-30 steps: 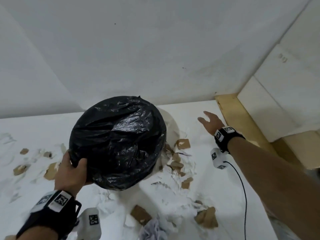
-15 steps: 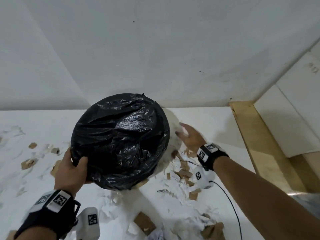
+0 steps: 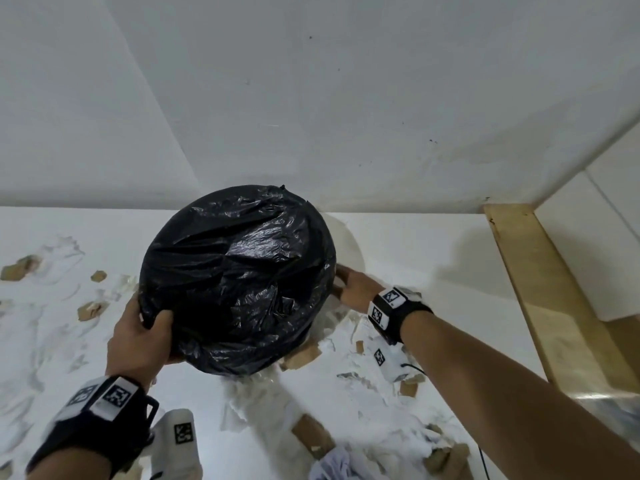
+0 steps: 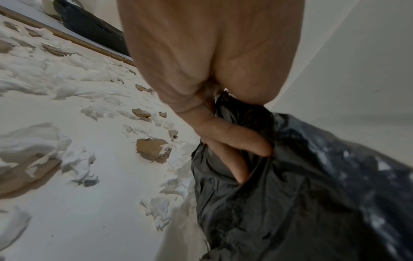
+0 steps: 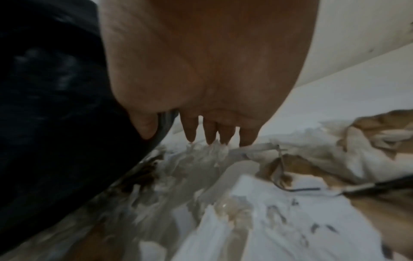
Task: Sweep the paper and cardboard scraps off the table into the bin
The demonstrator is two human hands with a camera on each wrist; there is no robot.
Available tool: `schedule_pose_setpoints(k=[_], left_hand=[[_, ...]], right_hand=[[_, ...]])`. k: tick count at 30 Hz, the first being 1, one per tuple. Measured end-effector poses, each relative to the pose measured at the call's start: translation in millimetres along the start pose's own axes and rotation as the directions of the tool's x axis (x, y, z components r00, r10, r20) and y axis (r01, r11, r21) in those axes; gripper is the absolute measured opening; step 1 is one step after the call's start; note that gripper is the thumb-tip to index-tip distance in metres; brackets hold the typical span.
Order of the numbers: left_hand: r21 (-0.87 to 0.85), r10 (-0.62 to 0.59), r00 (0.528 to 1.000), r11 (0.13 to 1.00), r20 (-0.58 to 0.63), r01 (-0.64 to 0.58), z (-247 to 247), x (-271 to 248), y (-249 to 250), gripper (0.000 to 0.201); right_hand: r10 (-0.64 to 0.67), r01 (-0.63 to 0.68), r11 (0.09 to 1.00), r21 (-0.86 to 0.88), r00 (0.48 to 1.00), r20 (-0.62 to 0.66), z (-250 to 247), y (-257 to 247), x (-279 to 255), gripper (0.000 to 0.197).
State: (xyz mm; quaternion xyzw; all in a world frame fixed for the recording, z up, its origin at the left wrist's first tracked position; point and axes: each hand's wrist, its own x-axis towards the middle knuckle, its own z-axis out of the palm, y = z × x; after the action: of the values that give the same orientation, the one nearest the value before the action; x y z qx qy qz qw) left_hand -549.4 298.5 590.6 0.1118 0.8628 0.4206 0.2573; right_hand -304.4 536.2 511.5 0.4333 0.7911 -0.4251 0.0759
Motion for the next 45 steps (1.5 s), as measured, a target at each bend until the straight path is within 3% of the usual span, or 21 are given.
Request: schedule_pose_setpoints(k=[2,5,10,13,18,25,28,30,32,35,37,41,45], left_hand=[[0.006,0.008,1.0,1.0,-0.006,-0.008,-3.3,5.8,-6.3,0.057],[0.024,-0.008,1.0,1.0,-0.008,0.008,-8.8,11.1,-11.7,0.06],[0.02,-0.003,1.0,1.0,-0.008,0.003,-19.1,18.1,-10.2,0.042],[0.013,0.002,0.999,1.0,-0.038,-0.002,-30.1,28.2,-17.3,0.044],[0.015,0.005,0.996,1.0,-0.089,-0.004,-47.6,48.1,-30.9,0.056],[0.018,0.017,0.997,1.0,-0.081,-0.016,-53.8,39.7,-15.5,0.044],[0.044,0.028,0.995,0.999,-0.097,-0.023,-50.2,35.5,-12.2,0.038],[0.09,0.026,0.995,0.996,-0.101,-0.017,-47.5,41.4,-20.5,0.047],[0.1,0.041,0.996,0.994,-0.083,-0.033,-41.8,51.9,-33.7,0.052],[0.102,0.072,0.997,0.992,-0.041,-0.067,-33.2,58.1,-44.1,0.052],[0.086,0.08,0.997,0.993,-0.024,-0.078,-26.5,43.9,-38.1,0.048],[0.109,0.031,0.998,0.994,-0.05,-0.025,-27.5,36.0,-53.9,0.046],[0.151,0.023,0.995,0.989,-0.097,-0.008,-38.1,47.0,-86.9,0.039]], right_hand=[[-0.055,0.055,0.998,0.005,0.998,-0.017,-5.0,-4.3,-7.7,0.055],[-0.023,0.016,0.999,-0.047,0.989,-0.148,-35.8,4.6,2.8,0.049],[0.027,-0.05,0.994,-0.093,0.973,-0.231,-83.8,15.2,48.0,0.051],[0.048,-0.069,0.993,-0.09,0.974,-0.219,-87.1,9.9,78.5,0.052],[0.109,-0.124,0.973,-0.193,0.99,-0.086,-57.2,-4.0,97.6,0.055],[-0.05,0.049,0.986,-0.161,0.999,-0.003,7.4,-33.4,32.1,0.051],[-0.083,0.078,0.996,-0.042,0.989,-0.122,3.3,-13.8,-11.2,0.05],[-0.016,0.018,1.0,0.006,0.969,-0.246,-11.2,15.3,-36.9,0.051],[0.149,-0.151,0.988,0.02,0.938,-0.313,-24.6,58.9,-61.8,0.055],[0.361,-0.363,0.93,0.052,0.881,-0.307,-27.2,121.6,-87.8,0.066],[0.403,-0.39,0.915,0.101,0.87,-0.286,-17.0,134.5,-88.5,0.067],[0.292,-0.245,0.949,0.198,0.919,-0.264,19.4,92.7,-65.8,0.076],[0.197,-0.109,0.926,0.361,0.955,-0.219,47.6,43.4,-77.4,0.058]])
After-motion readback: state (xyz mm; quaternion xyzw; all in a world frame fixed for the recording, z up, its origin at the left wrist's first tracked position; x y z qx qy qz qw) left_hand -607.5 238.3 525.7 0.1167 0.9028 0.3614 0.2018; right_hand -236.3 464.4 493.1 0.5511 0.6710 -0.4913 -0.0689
